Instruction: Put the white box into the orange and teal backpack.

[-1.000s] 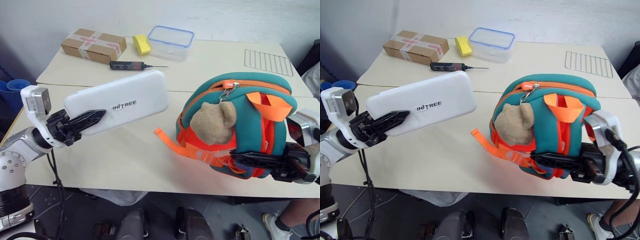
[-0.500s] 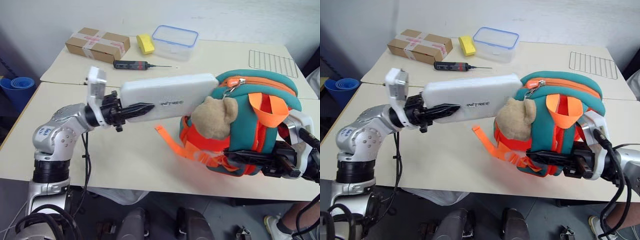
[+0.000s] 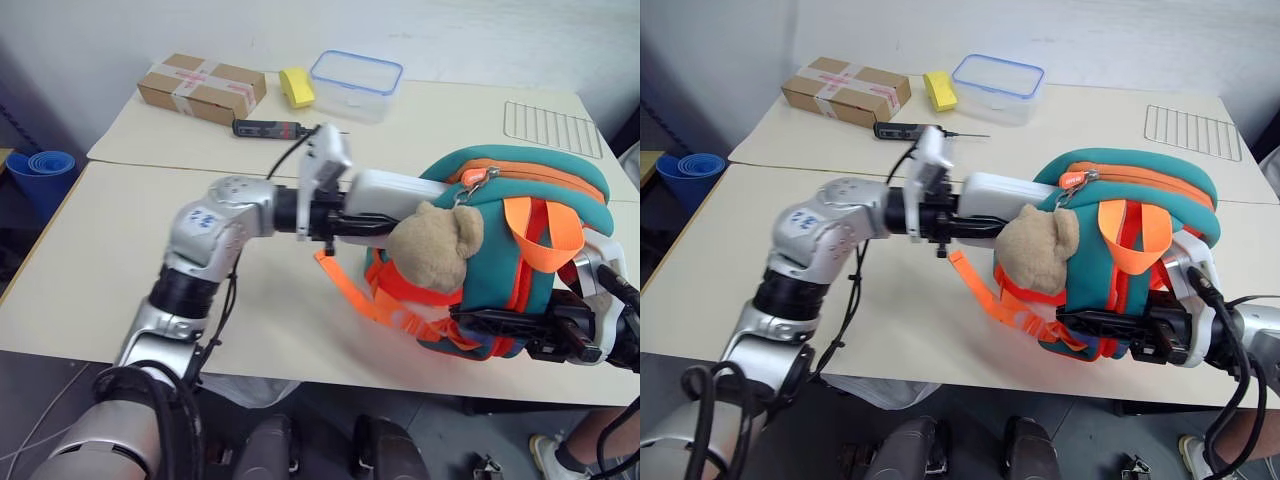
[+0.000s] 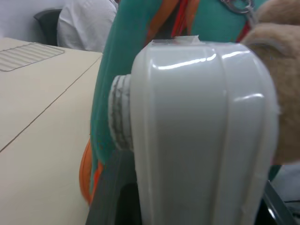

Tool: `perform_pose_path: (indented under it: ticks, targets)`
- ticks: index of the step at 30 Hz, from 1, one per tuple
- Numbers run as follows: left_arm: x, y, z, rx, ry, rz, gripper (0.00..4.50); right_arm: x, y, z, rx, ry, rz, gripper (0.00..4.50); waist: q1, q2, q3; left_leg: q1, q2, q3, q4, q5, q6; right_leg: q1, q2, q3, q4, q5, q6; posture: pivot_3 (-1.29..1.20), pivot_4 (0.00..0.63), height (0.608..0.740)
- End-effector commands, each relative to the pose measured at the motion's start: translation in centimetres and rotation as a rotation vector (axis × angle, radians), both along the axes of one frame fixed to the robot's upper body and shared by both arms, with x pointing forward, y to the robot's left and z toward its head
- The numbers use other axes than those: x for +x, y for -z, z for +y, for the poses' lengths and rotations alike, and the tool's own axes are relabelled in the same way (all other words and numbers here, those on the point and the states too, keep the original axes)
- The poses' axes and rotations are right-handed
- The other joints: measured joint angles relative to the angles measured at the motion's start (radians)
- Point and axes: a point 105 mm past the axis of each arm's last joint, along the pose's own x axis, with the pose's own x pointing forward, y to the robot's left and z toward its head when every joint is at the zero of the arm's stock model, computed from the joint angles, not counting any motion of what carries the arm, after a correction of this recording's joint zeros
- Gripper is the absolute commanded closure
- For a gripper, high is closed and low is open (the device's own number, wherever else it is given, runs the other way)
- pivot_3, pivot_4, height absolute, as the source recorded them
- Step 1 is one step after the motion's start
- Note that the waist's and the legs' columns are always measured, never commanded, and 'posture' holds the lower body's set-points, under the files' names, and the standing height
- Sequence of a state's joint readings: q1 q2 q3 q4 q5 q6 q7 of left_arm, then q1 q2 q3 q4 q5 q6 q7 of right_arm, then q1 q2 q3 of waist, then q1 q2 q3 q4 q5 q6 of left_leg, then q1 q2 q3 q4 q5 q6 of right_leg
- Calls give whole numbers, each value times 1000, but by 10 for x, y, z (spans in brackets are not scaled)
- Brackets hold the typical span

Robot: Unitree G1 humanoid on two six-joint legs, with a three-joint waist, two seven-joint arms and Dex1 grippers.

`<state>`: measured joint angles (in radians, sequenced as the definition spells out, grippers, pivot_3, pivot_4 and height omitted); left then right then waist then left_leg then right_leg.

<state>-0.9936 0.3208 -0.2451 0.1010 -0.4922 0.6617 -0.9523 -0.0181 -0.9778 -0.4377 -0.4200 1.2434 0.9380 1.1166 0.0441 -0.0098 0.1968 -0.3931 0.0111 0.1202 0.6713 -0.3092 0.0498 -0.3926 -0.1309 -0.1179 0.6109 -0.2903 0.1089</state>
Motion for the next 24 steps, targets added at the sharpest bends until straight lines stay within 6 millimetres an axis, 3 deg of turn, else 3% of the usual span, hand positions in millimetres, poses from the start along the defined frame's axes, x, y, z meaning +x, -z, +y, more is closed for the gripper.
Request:
perform_pose_path:
  ticks: [1, 4, 8, 9, 14, 17, 19, 24]
  targets:
    - [-4, -1, -29, 33, 71, -89, 3274, -3, -2, 3, -2, -20, -19, 4479, 1, 0, 0, 0, 0, 0, 0, 0, 0, 0, 0, -1, 0, 0, 0, 0, 150, 740]
    - [2, 7, -55, 12, 86, -130, 3274, 0, 0, 6, -3, -20, -26, 4479, 3, 0, 0, 0, 1, 0, 2, 0, 0, 0, 0, -2, -1, 0, 0, 0, 150, 740]
    - [5, -1, -75, -113, 61, -221, 3274, 2, 2, 11, 3, -17, -38, 4479, 3, 0, 0, -3, 1, -1, 6, -1, 1, -2, -3, -1, -3, 0, 0, 0, 150, 740]
    - [2, 0, -77, -121, 81, -232, 2542, 3, 2, 11, 6, -12, -43, 4500, 2, 0, 0, -7, 2, -1, 9, -2, 1, -4, -3, -1, -2, 0, 0, 0, 150, 740]
    - [-6, -2, -74, -185, 133, -178, 1215, 9, 0, 12, 24, 30, -86, 4500, 3, 0, 0, -9, 2, -3, 11, -2, 1, -5, -2, -4, -1, 0, 0, 0, 150, 740]
    - [10, -9, -49, -206, 64, -181, 578, 15, 0, 10, 32, 69, -108, 4500, 3, 0, 0, -10, 2, -4, 11, -2, 1, -5, -2, -6, 0, 0, 0, 0, 150, 740]
    - [16, -17, -16, -222, 82, -204, 78, 20, -2, 9, 47, 103, -132, 4500, -4, 0, 0, -10, 2, -4, 11, -2, 1, -5, -2, -9, 1, 0, 0, 0, 150, 740]
    - [5, -19, 51, -148, 204, -187, 78, 26, -3, 7, 45, 131, -157, 4500, -27, 1, 0, -10, 3, -4, 11, -1, 0, -5, 0, -15, 5, 0, -1, 0, 150, 740]
